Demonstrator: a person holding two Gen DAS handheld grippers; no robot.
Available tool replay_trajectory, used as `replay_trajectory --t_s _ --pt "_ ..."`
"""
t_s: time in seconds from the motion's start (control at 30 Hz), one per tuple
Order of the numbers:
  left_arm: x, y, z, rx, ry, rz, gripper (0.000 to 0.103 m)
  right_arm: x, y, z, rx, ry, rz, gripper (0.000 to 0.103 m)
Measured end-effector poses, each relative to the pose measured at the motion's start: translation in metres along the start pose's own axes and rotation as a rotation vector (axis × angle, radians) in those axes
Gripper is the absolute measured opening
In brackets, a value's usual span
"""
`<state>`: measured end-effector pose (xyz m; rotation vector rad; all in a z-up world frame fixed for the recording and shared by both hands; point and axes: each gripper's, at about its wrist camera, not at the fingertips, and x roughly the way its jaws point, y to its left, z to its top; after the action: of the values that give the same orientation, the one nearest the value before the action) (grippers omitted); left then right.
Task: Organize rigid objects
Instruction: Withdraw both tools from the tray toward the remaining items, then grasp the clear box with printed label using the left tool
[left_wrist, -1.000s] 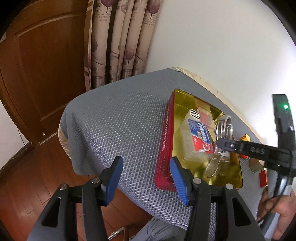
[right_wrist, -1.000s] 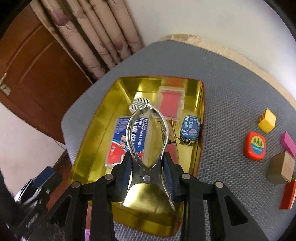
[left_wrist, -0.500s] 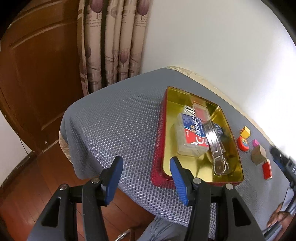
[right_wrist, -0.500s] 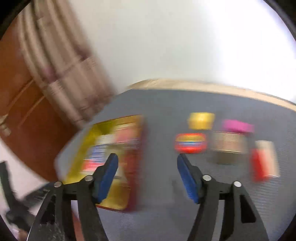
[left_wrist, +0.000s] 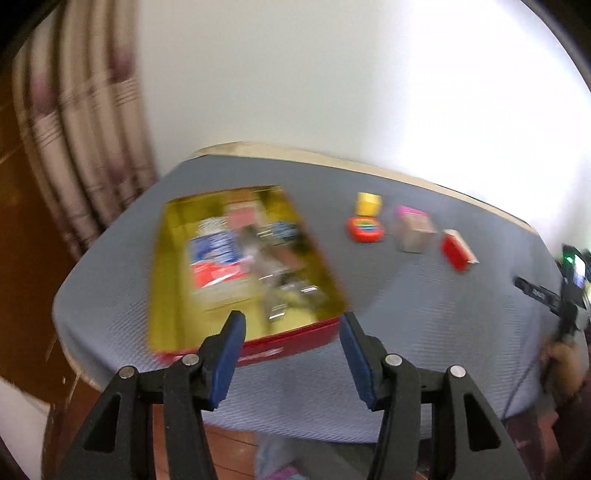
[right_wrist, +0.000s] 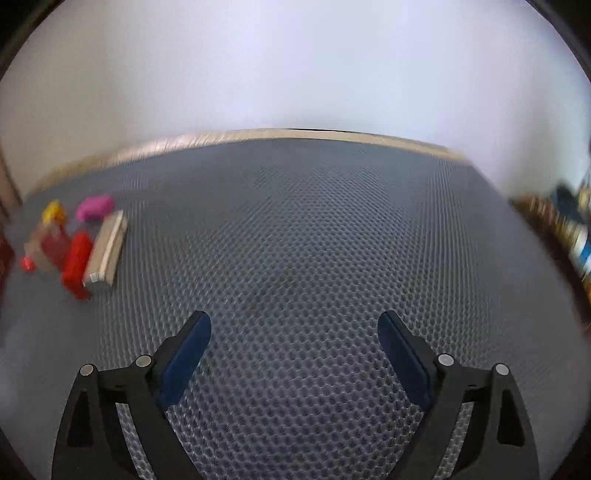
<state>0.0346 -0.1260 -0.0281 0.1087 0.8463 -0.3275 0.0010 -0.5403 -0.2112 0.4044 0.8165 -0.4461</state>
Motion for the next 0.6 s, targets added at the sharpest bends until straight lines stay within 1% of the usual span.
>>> replay_trajectory --t_s 0.07,0.13,0.23,0.3,0.37,0.4,0.43,0.5,0.6 --pt "0.010 -0.022 0.018 0.025 0.032 -0.057 0.054 0.003 -0.006 0.001 0.025 0.013 0.022 0.096" --pt "0.029 -0.046 0.042 0.039 0.086 -0.132 0.054 0.002 -0.007 0.000 0.024 0.008 0.035 0.096" --pt "0.063 -0.079 0.074 0.072 0.134 -0.176 0.055 -0.001 -0.006 -0.002 0.010 -0.005 0.075 0.098" --pt "0.096 -0.105 0.097 0.115 0.190 -0.183 0.055 0.000 -0.008 -0.002 0.013 -0.003 0.099 0.099" --pt "0.128 -0.123 0.115 0.133 0.232 -0.161 0.055 -0.001 -0.013 -0.004 0.014 0.006 0.122 0.099" --pt "0.141 -0.129 0.121 0.135 0.254 -0.156 0.055 0.000 -0.013 -0.004 0.011 0.009 0.134 0.099" --pt "0.157 -0.135 0.128 0.124 0.288 -0.165 0.055 0.000 -0.013 -0.004 0.008 0.009 0.143 0.099" --pt "0.178 -0.141 0.136 0.107 0.323 -0.193 0.055 -0.003 -0.009 -0.003 -0.003 0.013 0.168 0.099" --pt "0.204 -0.146 0.143 0.100 0.363 -0.162 0.055 -0.002 -0.002 0.001 -0.015 0.026 0.193 0.099"
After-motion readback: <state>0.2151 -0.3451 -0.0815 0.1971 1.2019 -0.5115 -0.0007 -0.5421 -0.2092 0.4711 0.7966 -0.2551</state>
